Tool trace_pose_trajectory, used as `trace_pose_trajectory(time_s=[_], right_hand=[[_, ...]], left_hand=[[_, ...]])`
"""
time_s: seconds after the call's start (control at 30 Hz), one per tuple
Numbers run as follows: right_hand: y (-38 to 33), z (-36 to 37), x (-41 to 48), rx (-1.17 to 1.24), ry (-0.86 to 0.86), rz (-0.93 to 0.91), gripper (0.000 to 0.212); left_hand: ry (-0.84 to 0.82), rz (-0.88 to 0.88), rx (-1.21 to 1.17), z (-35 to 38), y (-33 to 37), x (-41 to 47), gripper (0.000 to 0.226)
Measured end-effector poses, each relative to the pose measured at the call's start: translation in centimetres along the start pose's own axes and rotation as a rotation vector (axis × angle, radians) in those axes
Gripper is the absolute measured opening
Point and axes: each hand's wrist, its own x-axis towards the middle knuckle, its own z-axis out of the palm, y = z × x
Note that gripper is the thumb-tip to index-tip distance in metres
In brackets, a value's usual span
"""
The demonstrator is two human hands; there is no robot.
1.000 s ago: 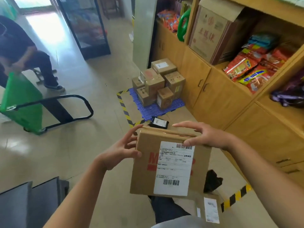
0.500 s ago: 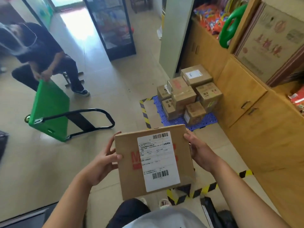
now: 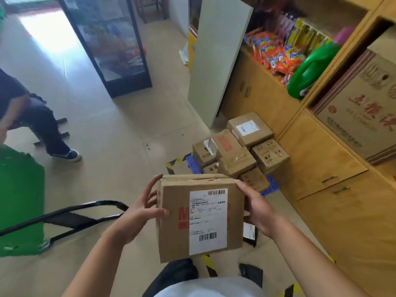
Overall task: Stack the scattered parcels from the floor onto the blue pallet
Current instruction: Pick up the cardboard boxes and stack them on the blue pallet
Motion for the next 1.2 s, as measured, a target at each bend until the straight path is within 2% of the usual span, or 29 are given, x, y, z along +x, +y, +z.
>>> trace_pose_trajectory(time_s=[0.2, 0.37, 0.53, 0.63, 0.77, 0.87, 1.0, 1.2], right_hand=[[-6.7, 0.9, 6.0, 0.149, 0.248, 0.023, 0.042], [-11.2, -0.8, 11.3, 0.356, 0.363, 0.056, 0.037], [-16.5, -1.8, 18.5, 0.468, 0.380, 0.048, 0.042], [-20.2, -2.1, 21.7, 0.529, 0.404, 0.044, 0.037], [-25.4, -2.7, 25.6, 0.561, 0.449, 0.031, 0.041], [-29.0, -3.1, 28.0, 0.556, 0.494, -0.012, 0.036], [-32.7, -4.1, 31.3, 0.605, 0.595, -0.032, 0.035], [-35.1, -3.0, 35.3, 0.800, 0.869, -0.052, 0.024]], left_hand=[[-0.204, 0.015, 0.142, -4.1, 8.4, 13.0, 0.106], [-0.337, -0.010, 0.243, -4.7, 13.7, 23.4, 0.116], [-0.363, -0.028, 0.306, -6.1, 18.3, 32.4, 0.113], [-0.407, -0.025, 0.325, -6.6, 22.3, 37.1, 0.106], [-0.397, 0.015, 0.345, -7.2, 27.4, 42.9, 0.101], [-0.407, 0.028, 0.368, -7.8, 30.2, 46.6, 0.100], [-0.553, 0.046, 0.422, -8.2, 33.5, 52.9, 0.093], [-0.816, 0.010, 0.561, -7.4, 37.6, 64.2, 0.087]])
